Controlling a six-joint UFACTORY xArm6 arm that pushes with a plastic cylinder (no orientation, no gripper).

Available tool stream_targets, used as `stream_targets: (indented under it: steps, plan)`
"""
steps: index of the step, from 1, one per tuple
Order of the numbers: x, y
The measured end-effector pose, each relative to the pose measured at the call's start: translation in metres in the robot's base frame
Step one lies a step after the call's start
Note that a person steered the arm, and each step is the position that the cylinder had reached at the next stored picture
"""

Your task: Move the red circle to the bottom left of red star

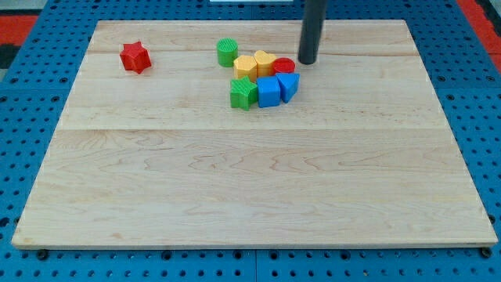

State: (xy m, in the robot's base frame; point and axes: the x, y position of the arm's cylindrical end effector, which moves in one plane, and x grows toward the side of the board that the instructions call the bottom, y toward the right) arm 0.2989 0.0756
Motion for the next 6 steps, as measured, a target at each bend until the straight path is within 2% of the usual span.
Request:
stream_targets:
  steps: [1,3,4,5,6]
  plan:
    - [0.016,-0.028]
    - [0.023,-0.034]
    - [0.041,-0.086]
    - [0.046,-0.106]
    - [0.044,-0.082]
